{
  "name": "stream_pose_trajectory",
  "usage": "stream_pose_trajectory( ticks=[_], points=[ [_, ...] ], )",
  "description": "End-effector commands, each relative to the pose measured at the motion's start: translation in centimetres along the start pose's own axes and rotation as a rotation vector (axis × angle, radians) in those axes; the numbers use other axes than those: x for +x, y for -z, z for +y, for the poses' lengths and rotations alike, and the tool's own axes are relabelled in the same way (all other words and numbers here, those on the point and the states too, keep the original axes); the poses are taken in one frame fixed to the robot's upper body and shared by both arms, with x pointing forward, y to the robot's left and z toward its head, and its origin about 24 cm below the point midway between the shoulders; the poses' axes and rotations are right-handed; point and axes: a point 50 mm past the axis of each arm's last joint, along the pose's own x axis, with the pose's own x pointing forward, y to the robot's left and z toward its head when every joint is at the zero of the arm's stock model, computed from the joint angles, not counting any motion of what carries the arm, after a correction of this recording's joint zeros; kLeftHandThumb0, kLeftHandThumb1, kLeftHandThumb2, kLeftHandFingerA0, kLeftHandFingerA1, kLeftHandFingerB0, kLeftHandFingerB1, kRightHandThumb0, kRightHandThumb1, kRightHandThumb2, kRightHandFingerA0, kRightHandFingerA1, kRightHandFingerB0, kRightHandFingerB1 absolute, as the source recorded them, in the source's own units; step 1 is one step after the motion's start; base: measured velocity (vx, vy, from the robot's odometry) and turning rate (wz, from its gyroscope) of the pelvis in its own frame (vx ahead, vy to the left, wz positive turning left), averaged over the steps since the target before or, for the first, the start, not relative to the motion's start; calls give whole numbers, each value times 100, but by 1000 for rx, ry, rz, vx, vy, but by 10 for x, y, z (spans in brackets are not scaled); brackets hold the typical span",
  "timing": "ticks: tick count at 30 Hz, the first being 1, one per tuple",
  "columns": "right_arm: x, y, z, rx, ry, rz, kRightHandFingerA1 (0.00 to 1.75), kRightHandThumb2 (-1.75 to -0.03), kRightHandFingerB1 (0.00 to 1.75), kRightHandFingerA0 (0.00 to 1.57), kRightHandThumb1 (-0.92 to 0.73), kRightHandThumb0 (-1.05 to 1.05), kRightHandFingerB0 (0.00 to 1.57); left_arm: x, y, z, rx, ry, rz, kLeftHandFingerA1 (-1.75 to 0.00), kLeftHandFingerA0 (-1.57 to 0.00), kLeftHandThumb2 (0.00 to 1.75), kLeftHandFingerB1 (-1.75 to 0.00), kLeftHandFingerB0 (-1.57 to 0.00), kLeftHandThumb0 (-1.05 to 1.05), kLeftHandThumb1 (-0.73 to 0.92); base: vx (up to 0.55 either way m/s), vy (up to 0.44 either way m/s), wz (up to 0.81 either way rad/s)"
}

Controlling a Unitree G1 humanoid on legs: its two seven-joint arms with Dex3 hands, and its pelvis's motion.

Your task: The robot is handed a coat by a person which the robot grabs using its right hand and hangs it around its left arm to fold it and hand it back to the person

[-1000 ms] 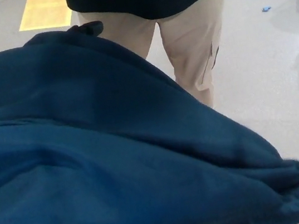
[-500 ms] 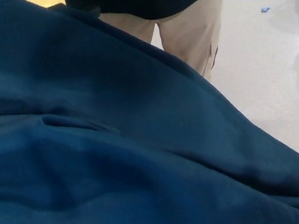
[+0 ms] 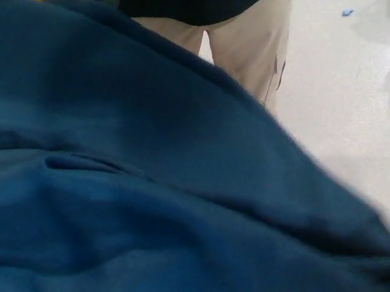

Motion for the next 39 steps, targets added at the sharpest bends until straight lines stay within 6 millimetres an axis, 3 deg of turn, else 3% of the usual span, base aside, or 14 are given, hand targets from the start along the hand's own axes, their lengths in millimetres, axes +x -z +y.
stream_pose_trajectory(
  ticks=[1, 12, 14, 16, 23, 24, 27, 28, 30, 31, 32, 34, 35, 39],
  points=[
    [-18, -32, -18, 581, -86, -598, 4, -104, 0, 0, -74, -98, 0, -4, -8, 13, 18, -22, -39, -30, -17, 64, -30, -20, -68, 80, 0, 0, 0],
    [-126, -131, -36, 150, -192, -1156, 0, -81, 0, 0, -41, -85, 0, -1, -7, 5, -42, -19, -49, -29, -17, 65, -30, -20, -67, 81, 0, 0, 0],
    [-134, -132, -37, 93, -95, -1129, 0, -81, 0, 0, -45, -83, 0, -1, -6, 3, -59, -19, -47, -48, 0, 107, -46, 0, -35, 52, 0, 0, 0],
    [-125, -122, -35, 119, -73, -1079, 0, -81, 0, 0, -47, -83, 0, -1, -3, 1, -63, -13, -47, -30, -17, 65, -30, -20, -66, 81, 0, 0, 0],
    [-65, -80, -17, -19, 183, -623, 6, -93, 2, 0, -70, -82, 0, -6, 6, -2, -100, 8, -49, -29, -18, 64, -30, -20, -67, 79, 0, 0, 0],
    [-41, -66, -7, -38, 216, -459, 17, -88, 16, 0, -60, -66, 0, -8, 8, -2, -101, 16, -51, -48, 0, 106, -46, 0, -36, 51, 0, 0, 0],
    [-11, -46, 9, -90, 267, -264, 20, -68, 19, 4, -72, -55, 4, -11, 9, 0, -113, 20, -62, -48, 0, 107, -47, 0, -35, 53, 0, 0, 0],
    [2, -37, 16, -108, 280, -185, 33, -89, 26, 4, -60, -65, 2, -12, 8, 1, -113, 20, -67, -48, 0, 107, -47, 0, -35, 53, 0, 0, 0],
    [12, -29, 23, -64, 278, -126, 24, -67, 21, 6, -76, -58, 7, -13, 8, 2, -113, 19, -70, -48, 0, 107, -47, 0, -35, 53, 0, 0, 0],
    [21, -21, 31, 29, 282, -97, 25, -65, 23, 6, -74, -55, 8, -14, 8, 3, -117, 17, -74, -31, -20, 64, -28, -17, -66, 80, 0, 0, 0],
    [26, -18, 37, 1, 312, -51, 36, -86, 31, 6, -61, -62, 5, -15, 7, 4, -124, 17, -79, -31, -20, 64, -28, -18, -66, 80, 0, 0, 0],
    [31, -16, 44, 8, 316, -20, 29, -63, 27, 8, -78, -53, 9, -15, 5, 4, -124, 17, -87, -32, -21, 64, -28, -18, -65, 80, 0, 0, 0],
    [36, -15, 50, -10, 291, 27, 42, -91, 40, 1, -56, -52, 1, -16, 4, 4, -124, 16, -93, -31, -22, 64, -28, -18, -64, 80, 0, 0, 0],
    [41, -6, 59, -37, 259, 96, 22, -68, 20, 7, -72, -54, 7, -16, 2, 2, -126, 28, -102, -31, -22, 64, -28, -15, -64, 79, 0, 0, 0]
  ],
)
